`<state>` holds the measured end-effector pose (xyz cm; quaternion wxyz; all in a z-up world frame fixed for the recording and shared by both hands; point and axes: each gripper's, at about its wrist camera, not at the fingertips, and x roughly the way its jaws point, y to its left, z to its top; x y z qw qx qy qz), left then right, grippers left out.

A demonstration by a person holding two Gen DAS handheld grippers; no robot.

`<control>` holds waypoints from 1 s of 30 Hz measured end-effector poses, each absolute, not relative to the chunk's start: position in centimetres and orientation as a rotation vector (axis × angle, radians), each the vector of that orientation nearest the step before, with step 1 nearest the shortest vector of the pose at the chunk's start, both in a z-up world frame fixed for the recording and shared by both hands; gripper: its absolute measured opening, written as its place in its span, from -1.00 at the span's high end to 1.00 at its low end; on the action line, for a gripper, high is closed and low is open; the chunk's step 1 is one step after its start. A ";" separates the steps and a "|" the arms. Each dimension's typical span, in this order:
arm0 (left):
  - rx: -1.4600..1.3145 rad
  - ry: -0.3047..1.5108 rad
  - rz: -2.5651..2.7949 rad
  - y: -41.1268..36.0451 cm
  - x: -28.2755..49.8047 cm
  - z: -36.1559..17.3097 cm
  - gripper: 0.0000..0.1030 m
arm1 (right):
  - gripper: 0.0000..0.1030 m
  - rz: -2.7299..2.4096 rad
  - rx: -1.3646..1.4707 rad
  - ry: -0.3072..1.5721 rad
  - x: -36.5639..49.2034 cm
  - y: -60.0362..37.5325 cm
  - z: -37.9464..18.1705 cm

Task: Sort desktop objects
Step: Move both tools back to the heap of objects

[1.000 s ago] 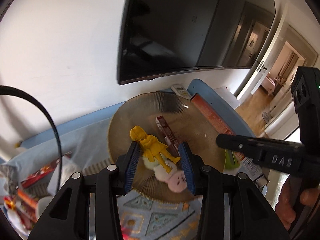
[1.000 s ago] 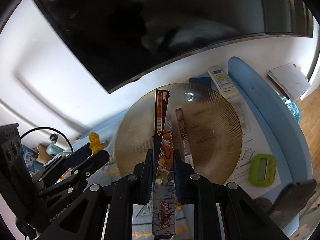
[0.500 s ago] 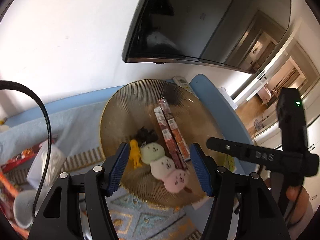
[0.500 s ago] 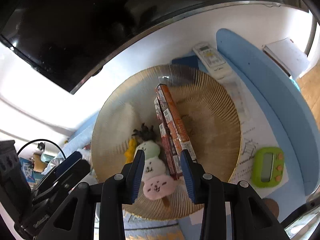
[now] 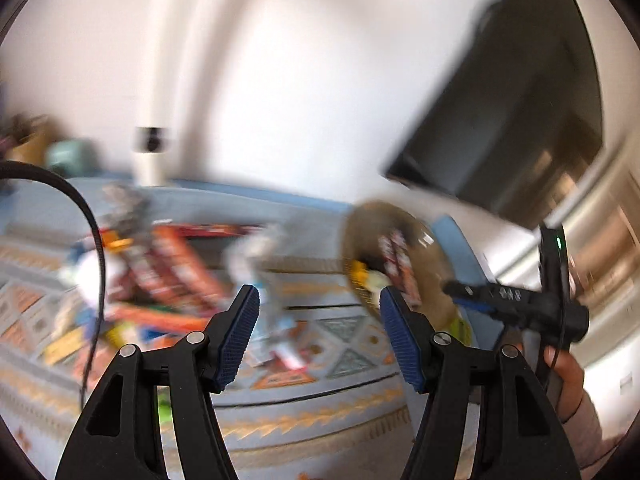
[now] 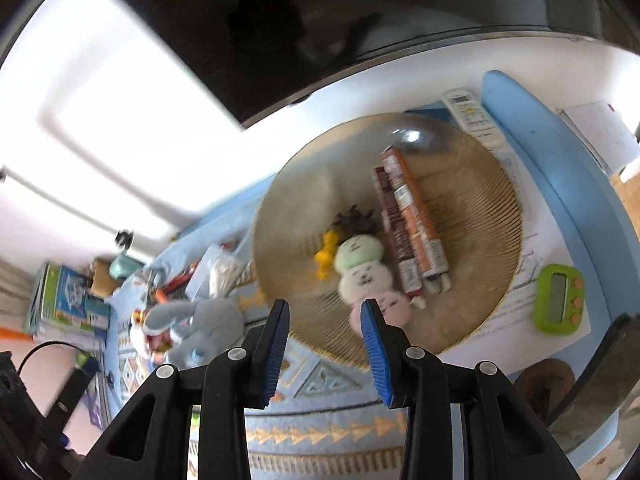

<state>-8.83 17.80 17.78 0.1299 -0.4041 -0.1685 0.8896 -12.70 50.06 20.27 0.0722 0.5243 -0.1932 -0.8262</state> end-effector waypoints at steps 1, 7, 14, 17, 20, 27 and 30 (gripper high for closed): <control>-1.174 -0.518 2.628 16.1 -7.9 18.0 -0.18 | 0.30 -2.470 1.575 -0.576 -12.3 49.3 20.2; -1.220 -0.624 2.772 8.8 -4.2 17.8 -0.18 | 0.30 -2.388 1.586 -0.486 -10.7 43.8 20.0; -1.267 -0.685 2.800 3.8 -2.0 16.0 -0.18 | 0.30 -2.306 1.588 -0.471 -8.7 37.7 19.2; -1.278 -0.693 2.790 2.2 -1.5 15.3 -0.18 | 0.29 -2.268 1.596 -0.512 -8.2 35.8 18.5; -1.304 -0.685 2.766 0.6 -1.6 14.5 -0.18 | 0.28 -2.220 1.609 -0.520 -7.7 33.3 17.7; -1.368 -0.673 2.689 -3.0 -3.3 12.1 -0.18 | 0.28 -2.167 1.590 -0.269 -8.1 25.9 16.7; -1.394 -0.614 2.651 -3.9 -4.5 10.7 -0.18 | 0.28 -2.185 1.581 -0.077 -9.4 22.6 16.0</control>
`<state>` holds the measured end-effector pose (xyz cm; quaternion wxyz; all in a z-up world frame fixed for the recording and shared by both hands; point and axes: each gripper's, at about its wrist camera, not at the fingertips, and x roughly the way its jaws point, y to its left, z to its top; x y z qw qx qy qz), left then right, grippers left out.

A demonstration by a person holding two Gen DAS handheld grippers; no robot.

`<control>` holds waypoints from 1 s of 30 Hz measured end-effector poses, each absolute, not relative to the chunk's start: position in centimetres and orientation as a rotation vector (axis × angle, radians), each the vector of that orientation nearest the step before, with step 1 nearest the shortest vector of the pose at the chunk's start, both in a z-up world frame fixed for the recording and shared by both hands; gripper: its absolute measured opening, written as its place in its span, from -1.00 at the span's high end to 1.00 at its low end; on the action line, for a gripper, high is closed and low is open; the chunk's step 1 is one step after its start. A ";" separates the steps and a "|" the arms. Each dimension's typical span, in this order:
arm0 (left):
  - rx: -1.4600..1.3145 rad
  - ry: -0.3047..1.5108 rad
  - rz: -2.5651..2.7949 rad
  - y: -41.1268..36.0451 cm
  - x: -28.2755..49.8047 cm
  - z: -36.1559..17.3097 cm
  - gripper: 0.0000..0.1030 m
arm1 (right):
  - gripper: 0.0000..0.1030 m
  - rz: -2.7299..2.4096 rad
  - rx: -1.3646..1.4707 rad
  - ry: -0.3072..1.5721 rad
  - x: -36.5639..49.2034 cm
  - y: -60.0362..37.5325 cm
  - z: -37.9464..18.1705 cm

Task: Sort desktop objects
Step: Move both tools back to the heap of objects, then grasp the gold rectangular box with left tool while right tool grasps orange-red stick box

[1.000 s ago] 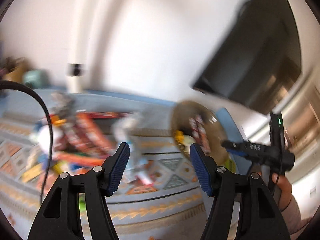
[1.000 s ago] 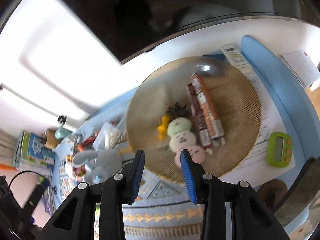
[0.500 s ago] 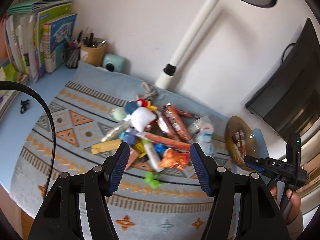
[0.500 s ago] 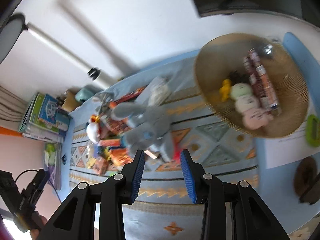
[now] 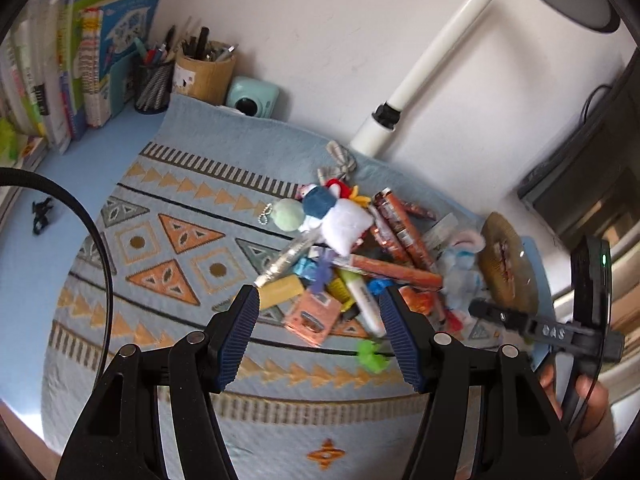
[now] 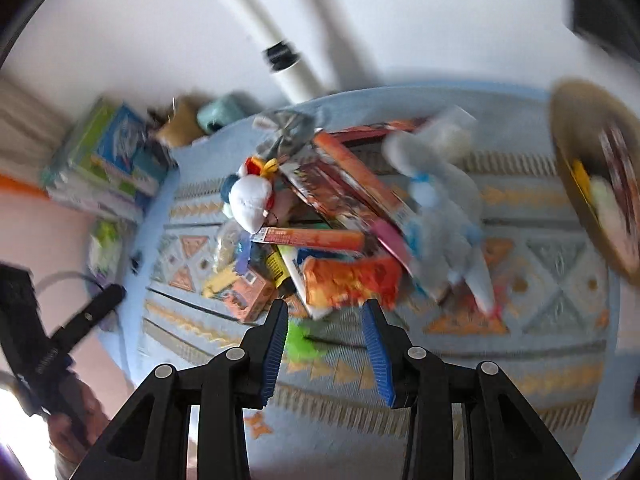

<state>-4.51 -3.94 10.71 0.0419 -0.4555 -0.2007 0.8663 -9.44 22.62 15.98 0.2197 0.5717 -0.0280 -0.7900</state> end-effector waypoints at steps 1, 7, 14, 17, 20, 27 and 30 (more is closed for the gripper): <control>-1.413 -0.577 2.635 -4.1 -4.9 10.1 -0.18 | 0.28 -2.186 1.575 -0.016 -9.9 21.6 15.7; -1.556 -0.254 2.532 -4.0 -7.6 4.5 -0.18 | 0.28 -2.090 1.511 0.386 -12.3 15.7 13.5; -1.601 -0.122 2.451 -4.2 -9.4 0.8 -0.18 | 0.27 -2.008 1.505 0.653 -13.7 12.9 10.6; -1.591 -0.067 2.429 -3.8 -9.7 0.2 -0.18 | 0.28 -1.994 1.480 0.770 -13.9 12.1 9.7; -1.583 -0.004 2.419 -3.1 -10.3 -0.2 -0.18 | 0.27 -1.977 1.479 0.782 -14.2 11.9 9.1; -1.535 0.201 2.427 -0.5 -9.9 -0.5 0.45 | 0.35 -2.011 1.453 0.753 -13.4 12.6 9.5; -1.534 0.123 2.409 -0.7 -9.1 0.0 0.56 | 0.47 -1.993 1.469 0.634 -12.9 13.7 10.2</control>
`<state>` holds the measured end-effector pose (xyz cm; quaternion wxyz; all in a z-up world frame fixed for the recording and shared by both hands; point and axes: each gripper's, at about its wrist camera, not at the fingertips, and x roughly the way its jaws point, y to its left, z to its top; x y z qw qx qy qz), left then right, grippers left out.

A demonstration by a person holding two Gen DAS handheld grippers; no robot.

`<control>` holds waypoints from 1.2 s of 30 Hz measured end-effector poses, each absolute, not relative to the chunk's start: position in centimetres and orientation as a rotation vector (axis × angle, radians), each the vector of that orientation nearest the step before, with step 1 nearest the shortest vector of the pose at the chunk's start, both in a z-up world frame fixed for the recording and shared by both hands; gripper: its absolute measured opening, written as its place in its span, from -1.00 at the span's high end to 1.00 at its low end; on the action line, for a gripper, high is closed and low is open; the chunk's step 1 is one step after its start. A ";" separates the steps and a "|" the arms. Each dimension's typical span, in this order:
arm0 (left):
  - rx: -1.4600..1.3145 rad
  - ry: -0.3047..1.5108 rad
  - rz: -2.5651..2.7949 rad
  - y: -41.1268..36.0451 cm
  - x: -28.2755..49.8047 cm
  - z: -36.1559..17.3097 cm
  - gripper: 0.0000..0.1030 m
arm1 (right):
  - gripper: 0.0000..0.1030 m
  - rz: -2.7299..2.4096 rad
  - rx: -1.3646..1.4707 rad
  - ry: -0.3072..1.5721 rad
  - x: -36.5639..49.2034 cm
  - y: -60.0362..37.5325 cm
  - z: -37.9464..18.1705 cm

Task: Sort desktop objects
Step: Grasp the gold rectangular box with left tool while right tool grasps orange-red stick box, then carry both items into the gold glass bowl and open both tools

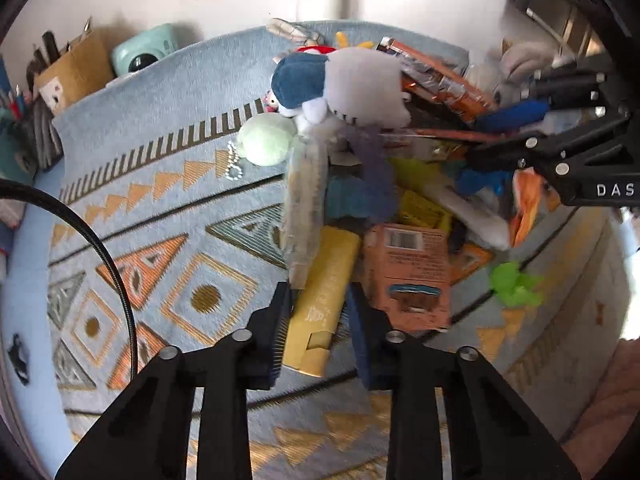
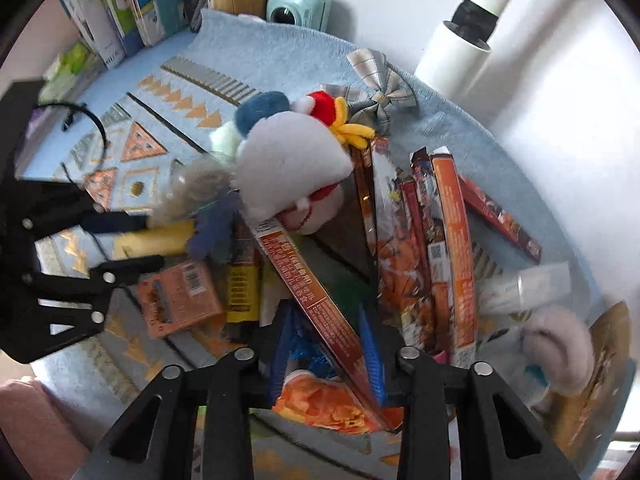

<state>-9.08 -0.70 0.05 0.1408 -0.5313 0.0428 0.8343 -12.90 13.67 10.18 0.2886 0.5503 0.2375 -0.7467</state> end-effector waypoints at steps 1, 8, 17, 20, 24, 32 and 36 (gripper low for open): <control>-1.538 0.096 2.407 -0.8 -8.8 0.2 0.56 | 0.52 -1.982 1.478 0.594 -12.8 14.0 10.4; -1.600 -0.099 2.371 -2.8 -4.9 0.8 0.57 | 0.64 -1.895 1.561 0.157 -10.5 16.2 12.3; -1.646 -0.034 2.370 -2.2 -1.5 0.6 0.57 | 0.65 -1.712 1.604 0.197 -3.8 16.2 10.3; -1.638 0.044 2.380 -1.2 -2.5 0.5 0.54 | 0.65 -1.701 1.629 0.318 -1.9 15.9 8.2; -1.611 0.118 2.389 0.4 -2.5 0.4 0.35 | 0.64 -1.729 1.670 0.281 -1.2 16.2 6.7; -1.550 0.195 2.439 1.5 -1.8 0.4 0.36 | 0.49 -1.802 1.629 0.358 -1.1 14.6 6.4; -1.539 0.177 2.470 1.5 -1.6 0.5 0.44 | 0.47 -1.838 1.603 0.443 -0.8 13.7 5.7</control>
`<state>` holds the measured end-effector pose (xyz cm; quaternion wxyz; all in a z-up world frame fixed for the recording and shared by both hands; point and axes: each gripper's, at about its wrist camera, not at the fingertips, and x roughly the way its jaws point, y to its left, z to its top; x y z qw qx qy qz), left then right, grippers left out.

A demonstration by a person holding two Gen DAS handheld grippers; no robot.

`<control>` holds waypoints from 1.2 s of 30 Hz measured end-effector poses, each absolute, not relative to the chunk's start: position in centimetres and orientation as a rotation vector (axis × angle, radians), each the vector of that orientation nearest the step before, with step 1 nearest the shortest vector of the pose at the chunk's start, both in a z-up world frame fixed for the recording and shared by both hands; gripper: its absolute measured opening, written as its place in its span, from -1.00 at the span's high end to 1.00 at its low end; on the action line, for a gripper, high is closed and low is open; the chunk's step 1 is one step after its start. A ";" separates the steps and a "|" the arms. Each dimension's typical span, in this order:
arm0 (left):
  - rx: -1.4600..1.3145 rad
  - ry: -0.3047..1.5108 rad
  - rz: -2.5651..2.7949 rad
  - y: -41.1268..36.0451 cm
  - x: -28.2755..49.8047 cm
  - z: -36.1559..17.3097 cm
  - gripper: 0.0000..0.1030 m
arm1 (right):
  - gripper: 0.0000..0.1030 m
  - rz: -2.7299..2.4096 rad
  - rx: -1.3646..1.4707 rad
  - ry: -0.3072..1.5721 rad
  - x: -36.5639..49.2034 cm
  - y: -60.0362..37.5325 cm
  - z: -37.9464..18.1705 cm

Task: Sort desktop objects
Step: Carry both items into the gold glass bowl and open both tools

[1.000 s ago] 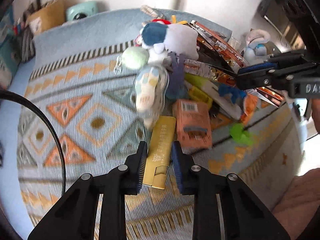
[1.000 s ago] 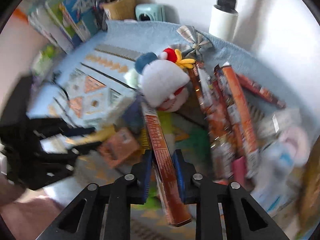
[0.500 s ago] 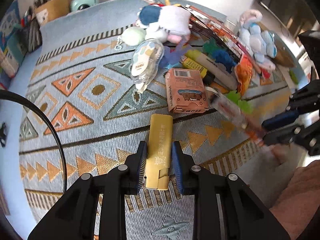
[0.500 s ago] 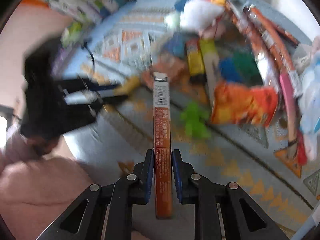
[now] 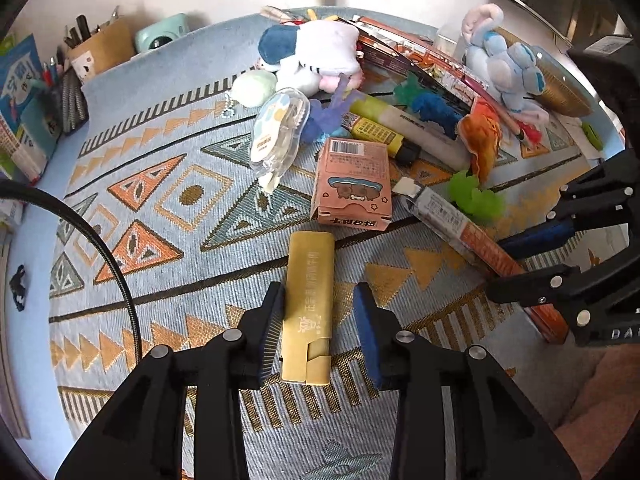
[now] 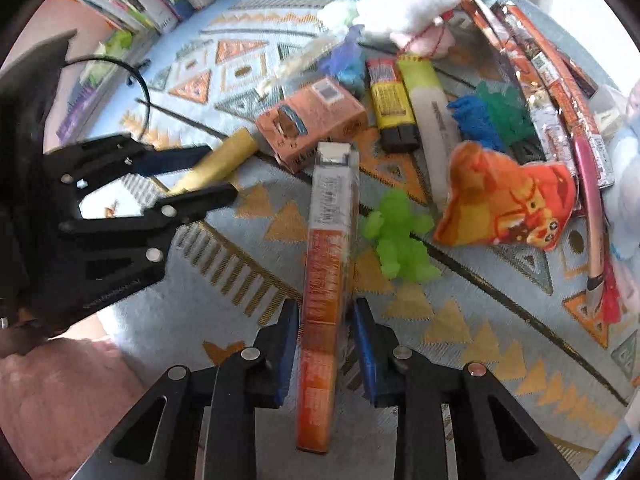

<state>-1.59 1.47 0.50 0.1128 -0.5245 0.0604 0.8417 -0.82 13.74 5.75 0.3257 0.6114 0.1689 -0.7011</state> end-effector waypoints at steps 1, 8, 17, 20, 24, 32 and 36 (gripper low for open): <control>-1.538 0.171 2.477 1.4 -1.6 0.5 0.46 | 0.47 -1.857 1.586 0.451 -0.7 13.6 5.8; -1.563 -0.017 2.466 0.1 -1.6 0.9 0.59 | 0.66 -1.860 1.530 0.299 -0.3 14.7 6.7; -1.492 -0.114 2.507 -0.9 -0.2 4.3 0.59 | 0.66 -1.894 1.406 0.092 -0.7 17.4 12.4; -1.428 -0.114 2.536 0.9 0.0 6.7 0.59 | 0.66 -1.938 1.363 0.062 -0.9 19.1 14.8; -1.337 -0.089 2.561 3.2 -0.2 9.8 0.59 | 0.66 -2.027 1.297 0.027 -1.3 22.3 18.3; -1.163 0.003 2.568 11.3 -2.2 15.6 0.59 | 0.66 -2.267 1.198 -0.071 -3.5 33.0 24.5; -1.105 0.051 2.541 16.0 -3.6 17.4 0.59 | 0.66 -2.383 1.192 -0.101 -4.4 38.7 26.0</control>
